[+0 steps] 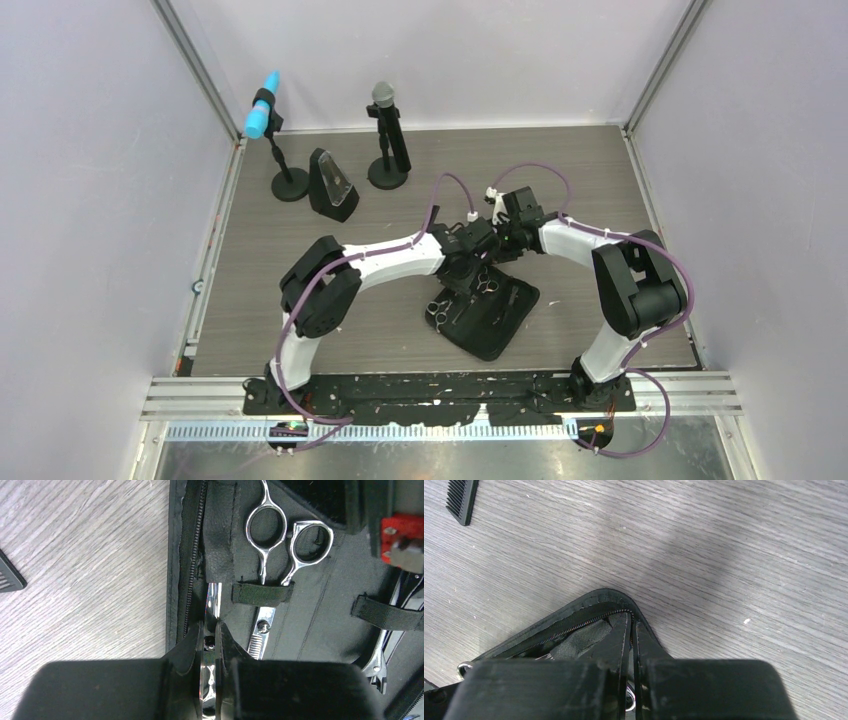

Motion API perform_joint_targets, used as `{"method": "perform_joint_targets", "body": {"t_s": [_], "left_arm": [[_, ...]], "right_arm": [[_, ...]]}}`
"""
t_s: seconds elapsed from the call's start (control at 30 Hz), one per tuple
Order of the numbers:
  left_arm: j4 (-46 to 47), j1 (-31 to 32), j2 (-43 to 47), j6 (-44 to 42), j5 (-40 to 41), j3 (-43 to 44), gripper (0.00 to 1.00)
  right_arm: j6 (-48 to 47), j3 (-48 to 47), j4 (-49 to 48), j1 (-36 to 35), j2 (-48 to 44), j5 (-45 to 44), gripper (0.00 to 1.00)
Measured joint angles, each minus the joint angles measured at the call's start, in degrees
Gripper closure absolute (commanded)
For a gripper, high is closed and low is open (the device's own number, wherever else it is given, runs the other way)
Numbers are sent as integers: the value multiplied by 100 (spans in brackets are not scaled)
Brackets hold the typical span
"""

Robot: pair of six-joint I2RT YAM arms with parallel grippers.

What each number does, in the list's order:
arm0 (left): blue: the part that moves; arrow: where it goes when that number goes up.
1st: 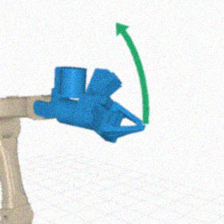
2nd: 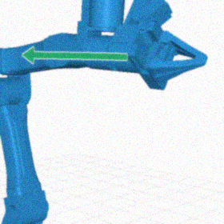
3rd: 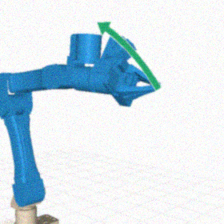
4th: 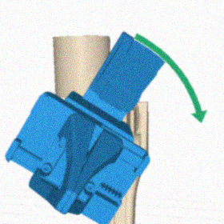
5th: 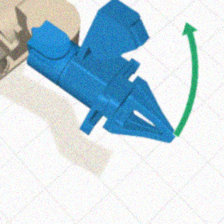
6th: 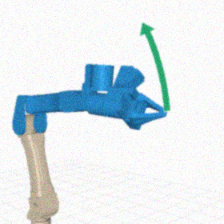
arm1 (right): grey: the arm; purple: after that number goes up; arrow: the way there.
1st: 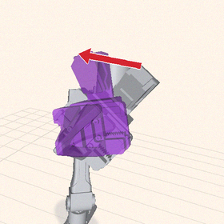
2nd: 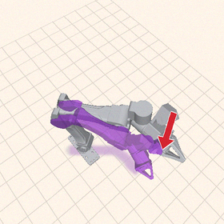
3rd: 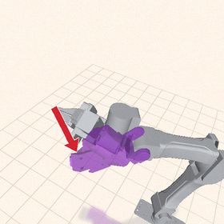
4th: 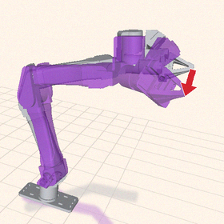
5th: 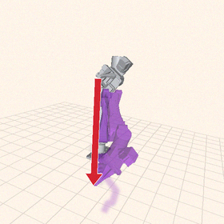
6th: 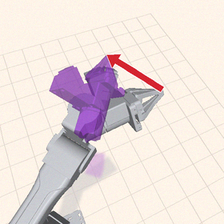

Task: Sort the hair-cutting tools
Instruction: Adjust the haircut tool in the hairdressing tool bag.

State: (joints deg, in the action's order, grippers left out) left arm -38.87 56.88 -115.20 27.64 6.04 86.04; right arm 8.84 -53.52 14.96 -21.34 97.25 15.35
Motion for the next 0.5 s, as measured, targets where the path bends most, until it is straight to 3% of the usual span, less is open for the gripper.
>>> {"method": "perform_joint_targets", "body": {"t_s": [0.5], "left_arm": [[-37,-33,-192,-46,-7,308,98]], "right_arm": [[186,76,-131,68,0,85,95]]}}
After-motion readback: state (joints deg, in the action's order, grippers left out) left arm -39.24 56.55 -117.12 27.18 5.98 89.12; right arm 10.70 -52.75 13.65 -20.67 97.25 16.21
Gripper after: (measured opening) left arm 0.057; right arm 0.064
